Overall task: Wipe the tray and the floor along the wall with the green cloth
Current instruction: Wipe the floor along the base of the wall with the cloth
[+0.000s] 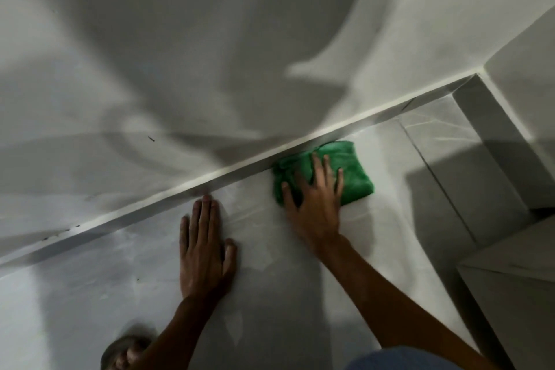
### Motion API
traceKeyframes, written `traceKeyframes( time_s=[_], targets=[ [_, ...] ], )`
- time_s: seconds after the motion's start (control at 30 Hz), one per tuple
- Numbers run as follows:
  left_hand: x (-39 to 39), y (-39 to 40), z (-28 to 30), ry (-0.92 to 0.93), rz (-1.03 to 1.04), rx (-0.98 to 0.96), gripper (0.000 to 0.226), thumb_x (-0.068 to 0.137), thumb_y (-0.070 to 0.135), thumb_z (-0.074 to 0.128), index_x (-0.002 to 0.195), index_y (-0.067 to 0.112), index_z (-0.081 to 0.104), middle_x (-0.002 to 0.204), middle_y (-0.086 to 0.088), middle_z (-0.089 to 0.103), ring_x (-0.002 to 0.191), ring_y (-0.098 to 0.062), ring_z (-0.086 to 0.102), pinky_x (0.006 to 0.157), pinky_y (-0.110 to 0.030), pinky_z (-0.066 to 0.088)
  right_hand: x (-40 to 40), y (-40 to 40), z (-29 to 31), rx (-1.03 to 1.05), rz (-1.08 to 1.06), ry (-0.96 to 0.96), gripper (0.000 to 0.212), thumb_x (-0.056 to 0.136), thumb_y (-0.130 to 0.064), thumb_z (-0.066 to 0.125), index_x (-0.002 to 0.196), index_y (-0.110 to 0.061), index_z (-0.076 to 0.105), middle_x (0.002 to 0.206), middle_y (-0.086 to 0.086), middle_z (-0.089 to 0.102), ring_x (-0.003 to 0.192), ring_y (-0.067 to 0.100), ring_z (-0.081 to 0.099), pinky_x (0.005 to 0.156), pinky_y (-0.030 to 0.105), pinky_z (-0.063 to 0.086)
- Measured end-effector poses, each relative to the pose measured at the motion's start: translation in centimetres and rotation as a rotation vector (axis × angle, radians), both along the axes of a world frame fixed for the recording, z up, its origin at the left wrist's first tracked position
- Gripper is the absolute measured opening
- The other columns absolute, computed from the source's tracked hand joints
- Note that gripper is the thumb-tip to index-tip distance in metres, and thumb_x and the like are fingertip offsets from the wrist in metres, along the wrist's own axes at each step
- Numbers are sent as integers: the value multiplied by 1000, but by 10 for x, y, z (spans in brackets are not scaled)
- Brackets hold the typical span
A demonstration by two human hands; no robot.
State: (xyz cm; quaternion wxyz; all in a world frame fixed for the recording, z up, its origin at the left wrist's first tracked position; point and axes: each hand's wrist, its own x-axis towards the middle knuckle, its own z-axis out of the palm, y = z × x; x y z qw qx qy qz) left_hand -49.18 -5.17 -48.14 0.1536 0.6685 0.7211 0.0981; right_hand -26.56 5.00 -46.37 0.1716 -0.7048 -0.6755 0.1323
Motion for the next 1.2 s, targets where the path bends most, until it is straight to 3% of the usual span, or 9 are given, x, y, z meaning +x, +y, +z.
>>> traceKeyframes(
  time_s=[0.17, 0.3, 0.37, 0.5, 0.6, 0.7, 0.87, 1.2],
  targets=[
    [3, 0, 3, -18, 14, -7, 87, 96, 40, 36, 174, 5, 21, 186, -14, 11, 175, -29, 11, 142, -57, 11, -52, -32, -5, 13, 216, 34, 44, 108, -50, 53, 143, -30, 70, 173, 17, 43, 165, 40, 30, 136, 65, 12],
    [2, -1, 1, -47, 16, 6, 86, 95, 37, 36, 174, 5, 23, 186, -13, 14, 174, -29, 14, 141, -59, 14, -33, -26, -16, 60, 437, -37, 50, 111, -52, 46, 157, -35, 57, 171, 9, 46, 161, 35, 38, 135, 62, 18],
    [1, -2, 1, -49, 14, 20, 85, 95, 34, 37, 174, 4, 25, 186, -13, 17, 174, -30, 16, 140, -59, 15, -7, -16, -19, 76, 408, -70, 50, 111, -54, 48, 156, -35, 58, 169, 7, 51, 159, 35, 43, 135, 61, 19],
    [2, -3, 2, -55, 16, 21, 86, 93, 32, 39, 173, 5, 26, 185, -13, 17, 174, -29, 16, 140, -59, 15, 57, 10, -23, 118, 107, -144, 51, 112, -56, 47, 154, -31, 61, 169, 11, 51, 161, 37, 42, 133, 64, 23],
    [2, -2, 4, -59, 15, 15, 87, 93, 33, 38, 173, 5, 26, 186, -13, 16, 174, -29, 14, 141, -58, 14, 73, 21, -22, 51, 22, -172, 58, 112, -60, 37, 159, -32, 55, 175, 7, 43, 165, 33, 32, 135, 63, 17],
    [2, -2, 5, -56, 11, -3, 87, 94, 36, 36, 174, 4, 24, 186, -15, 15, 174, -31, 13, 141, -58, 12, 47, 22, -20, -15, -73, -88, 65, 109, -65, 38, 159, -27, 53, 178, 9, 36, 169, 32, 22, 137, 64, 7],
    [3, -1, 4, -26, 11, -6, 89, 93, 37, 36, 174, 4, 23, 186, -14, 14, 174, -29, 12, 142, -55, 10, 14, 0, -26, 76, 44, -29, 53, 104, -55, 57, 145, -23, 68, 169, 18, 48, 164, 38, 34, 135, 67, 13],
    [0, -3, 2, -95, 26, -4, 87, 94, 35, 35, 174, 5, 24, 186, -12, 15, 174, -27, 13, 143, -48, 3, -36, -30, -27, 73, 316, 70, 44, 106, -43, 57, 146, -27, 66, 164, 13, 54, 156, 38, 45, 134, 63, 22]
  ],
)
